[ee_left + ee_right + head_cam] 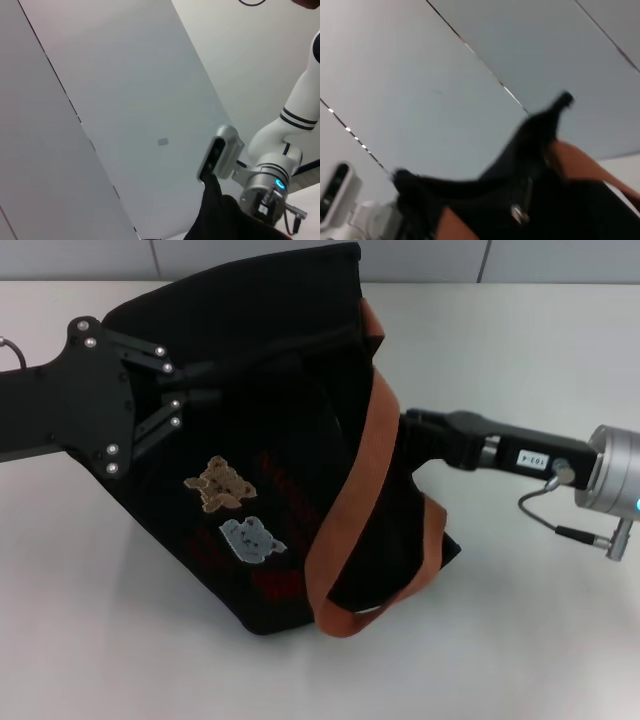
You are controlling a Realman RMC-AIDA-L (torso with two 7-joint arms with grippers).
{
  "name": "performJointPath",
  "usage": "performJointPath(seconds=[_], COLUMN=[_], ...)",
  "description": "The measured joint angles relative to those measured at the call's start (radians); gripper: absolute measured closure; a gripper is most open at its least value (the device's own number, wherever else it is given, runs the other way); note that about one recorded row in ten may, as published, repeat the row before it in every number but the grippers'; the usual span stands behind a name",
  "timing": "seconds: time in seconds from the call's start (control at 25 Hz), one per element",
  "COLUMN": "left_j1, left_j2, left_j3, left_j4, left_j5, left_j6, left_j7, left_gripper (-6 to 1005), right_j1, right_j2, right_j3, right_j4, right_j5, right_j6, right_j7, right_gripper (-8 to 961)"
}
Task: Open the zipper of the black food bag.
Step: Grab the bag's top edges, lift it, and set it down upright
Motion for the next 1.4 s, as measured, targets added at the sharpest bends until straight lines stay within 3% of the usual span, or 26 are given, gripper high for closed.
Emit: performJointPath(seconds=[0.8,1.2,1.4], left_j1=[-0.013,-0.013,-0.013], left_j2=[-0.001,-0.001,-0.001], left_j3=[0.011,0.012,0.01], left_j4=[-0.029,-0.029,-0.029], left_j5=[0.005,0.006,0.006], left_j6=[0.0,0.001,0.0], left_j7=[0.01,0.011,0.011], left_gripper=[922,922,921], right_j1=[0.093,0.1,0.089], right_j2=[-0.001,0.0,0.001], right_j3=[-0.011,-0.025,-0.029], right_j4=[-0.029,-0.025,-0.026], right_j5=[0.06,0.053,0.05], right_j6=[0.016,0.022,-0.001], right_j7=[0.042,0.064,0.064], right_gripper=[732,738,832])
